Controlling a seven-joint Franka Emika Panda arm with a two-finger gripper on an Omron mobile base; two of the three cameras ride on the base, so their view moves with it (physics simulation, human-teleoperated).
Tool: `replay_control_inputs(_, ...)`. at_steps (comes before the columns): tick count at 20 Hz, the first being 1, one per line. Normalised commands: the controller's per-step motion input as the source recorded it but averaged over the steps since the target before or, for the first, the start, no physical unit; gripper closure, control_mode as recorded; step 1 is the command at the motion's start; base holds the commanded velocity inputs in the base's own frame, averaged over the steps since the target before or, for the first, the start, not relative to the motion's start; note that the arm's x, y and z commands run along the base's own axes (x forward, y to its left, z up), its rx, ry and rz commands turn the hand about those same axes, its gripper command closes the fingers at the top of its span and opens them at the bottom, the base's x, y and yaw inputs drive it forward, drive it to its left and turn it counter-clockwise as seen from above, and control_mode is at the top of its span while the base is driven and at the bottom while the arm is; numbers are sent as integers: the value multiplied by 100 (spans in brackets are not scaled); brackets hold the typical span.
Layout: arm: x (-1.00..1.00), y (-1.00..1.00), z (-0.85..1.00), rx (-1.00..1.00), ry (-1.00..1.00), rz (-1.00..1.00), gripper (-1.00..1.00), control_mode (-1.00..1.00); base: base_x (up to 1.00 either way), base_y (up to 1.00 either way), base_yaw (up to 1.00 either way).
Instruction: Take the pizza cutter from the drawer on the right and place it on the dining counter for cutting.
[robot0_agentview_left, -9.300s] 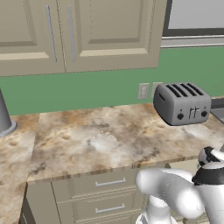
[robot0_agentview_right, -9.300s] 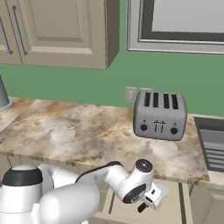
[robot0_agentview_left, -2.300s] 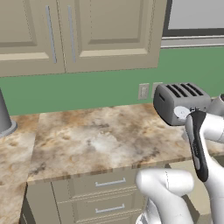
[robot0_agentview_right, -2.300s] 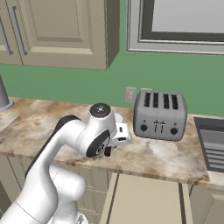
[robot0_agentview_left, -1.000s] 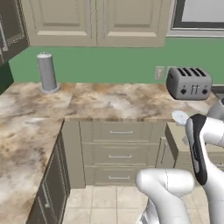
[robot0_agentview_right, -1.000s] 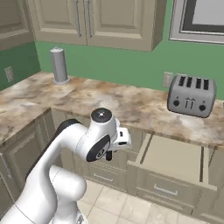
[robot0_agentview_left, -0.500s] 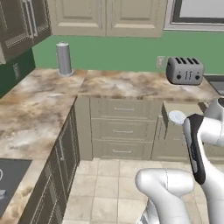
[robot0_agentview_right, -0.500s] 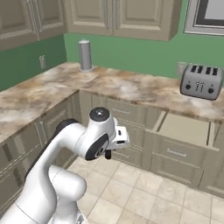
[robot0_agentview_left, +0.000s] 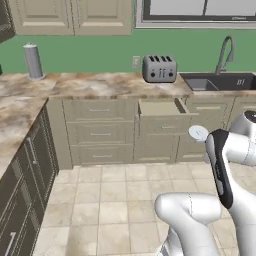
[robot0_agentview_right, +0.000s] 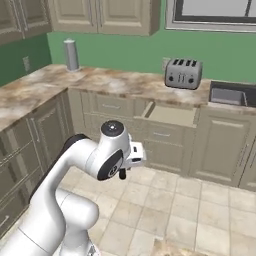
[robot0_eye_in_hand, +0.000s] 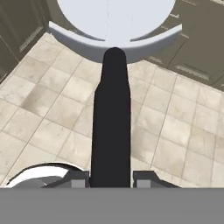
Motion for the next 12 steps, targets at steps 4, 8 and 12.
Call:
replay_control_inputs(4,0,0,0,0,0,0,100,100,-61,-50,-53)
replay_control_inputs(8,0,0,0,0,0,0,100,100,-46,-42,-58)
replay_control_inputs(12,0,0,0,0,0,0,100,100,-42,-44,-58)
